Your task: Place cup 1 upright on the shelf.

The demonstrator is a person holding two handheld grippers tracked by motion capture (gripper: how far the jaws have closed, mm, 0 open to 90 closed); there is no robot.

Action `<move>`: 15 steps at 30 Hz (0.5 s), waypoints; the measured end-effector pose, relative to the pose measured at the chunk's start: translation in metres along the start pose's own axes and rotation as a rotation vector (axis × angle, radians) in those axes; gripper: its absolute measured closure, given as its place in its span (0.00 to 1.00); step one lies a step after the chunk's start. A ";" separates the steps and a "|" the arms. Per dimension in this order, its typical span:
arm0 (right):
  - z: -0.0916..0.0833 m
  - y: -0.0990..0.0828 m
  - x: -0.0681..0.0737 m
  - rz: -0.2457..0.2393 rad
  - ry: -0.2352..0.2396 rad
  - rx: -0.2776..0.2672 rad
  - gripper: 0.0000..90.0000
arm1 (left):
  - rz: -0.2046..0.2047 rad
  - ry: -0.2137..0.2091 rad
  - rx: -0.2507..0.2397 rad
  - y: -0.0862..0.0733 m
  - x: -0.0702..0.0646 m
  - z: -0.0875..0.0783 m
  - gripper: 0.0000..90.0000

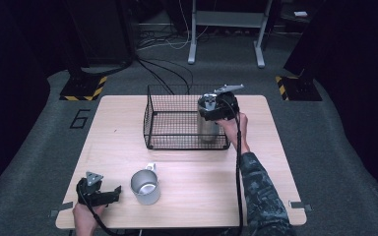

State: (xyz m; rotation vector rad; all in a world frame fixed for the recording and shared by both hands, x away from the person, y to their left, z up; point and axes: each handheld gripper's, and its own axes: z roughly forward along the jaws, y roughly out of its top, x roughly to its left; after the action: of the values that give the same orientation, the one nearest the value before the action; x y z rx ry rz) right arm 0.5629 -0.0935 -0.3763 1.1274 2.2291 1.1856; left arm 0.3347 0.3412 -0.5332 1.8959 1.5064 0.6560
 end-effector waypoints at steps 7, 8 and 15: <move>0.006 -0.005 -0.002 0.001 0.000 0.017 0.04 | 0.000 -0.001 0.000 0.000 0.000 0.000 0.01; 0.007 -0.005 -0.002 -0.008 0.001 0.019 0.04 | 0.000 -0.001 0.000 0.000 0.000 0.000 0.01; 0.013 -0.009 -0.004 -0.001 -0.002 0.024 0.04 | 0.000 -0.001 -0.001 0.000 0.000 0.000 0.01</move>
State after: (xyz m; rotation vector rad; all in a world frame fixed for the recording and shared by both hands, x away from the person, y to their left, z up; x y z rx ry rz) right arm 0.5689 -0.0931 -0.3911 1.1355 2.2479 1.1604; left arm 0.3347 0.3412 -0.5332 1.8955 1.5055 0.6558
